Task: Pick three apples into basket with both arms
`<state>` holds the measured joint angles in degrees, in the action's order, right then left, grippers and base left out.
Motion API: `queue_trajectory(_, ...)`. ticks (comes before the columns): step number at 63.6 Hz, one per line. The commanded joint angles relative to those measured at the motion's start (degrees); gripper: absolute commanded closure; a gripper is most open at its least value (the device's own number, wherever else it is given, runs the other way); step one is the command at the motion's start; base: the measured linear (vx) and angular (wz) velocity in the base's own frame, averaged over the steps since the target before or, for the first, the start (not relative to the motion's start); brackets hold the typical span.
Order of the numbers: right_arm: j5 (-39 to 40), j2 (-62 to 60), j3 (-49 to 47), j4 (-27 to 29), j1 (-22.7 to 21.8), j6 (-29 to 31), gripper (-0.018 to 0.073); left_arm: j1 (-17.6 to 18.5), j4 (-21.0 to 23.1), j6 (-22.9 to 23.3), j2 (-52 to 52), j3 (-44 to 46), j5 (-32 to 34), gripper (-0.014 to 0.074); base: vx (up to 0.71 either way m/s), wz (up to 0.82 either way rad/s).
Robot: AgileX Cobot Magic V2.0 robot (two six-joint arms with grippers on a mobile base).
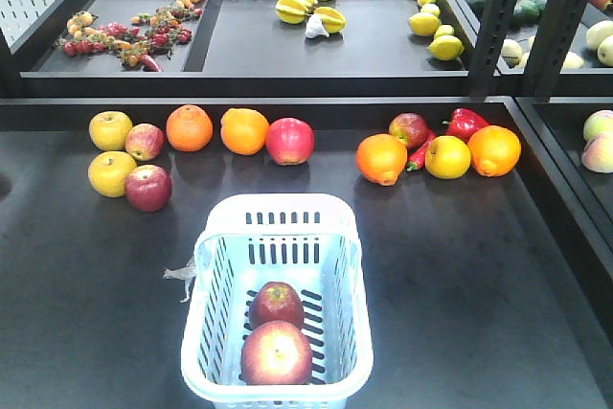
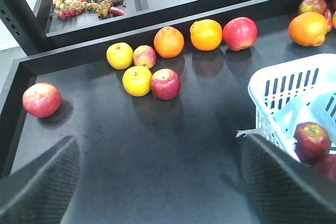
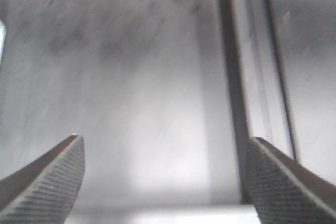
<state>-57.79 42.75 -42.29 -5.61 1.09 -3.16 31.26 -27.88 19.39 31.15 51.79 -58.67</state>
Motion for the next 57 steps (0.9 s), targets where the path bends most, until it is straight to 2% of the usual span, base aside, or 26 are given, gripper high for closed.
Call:
queue_trajectory(1,0.42,-2.58,-0.88,-0.38,-0.46,0.69,-0.0029,0.08,-1.57,0.68,0.38,1.27,3.57,0.0004,0.0,0.0)
queue_trajectory(40,1.47,-4.78,-0.77,-0.38,-0.46,0.69,-0.0021,0.08,-1.56,0.68,0.38,1.27,3.59,0.0004,0.0,0.0)
queue_trajectory(49,2.76,-4.78,-0.77,-0.38,-0.46,0.69,0.0071,0.08,-1.56,0.68,0.38,1.27,3.61,0.0047,0.0,0.0)
queue_trajectory(57,3.82,-4.78,-0.77,-0.38,-0.46,0.69,0.026,0.08,-1.56,0.74,0.38,1.27,3.61,0.0171,0.0,0.0)
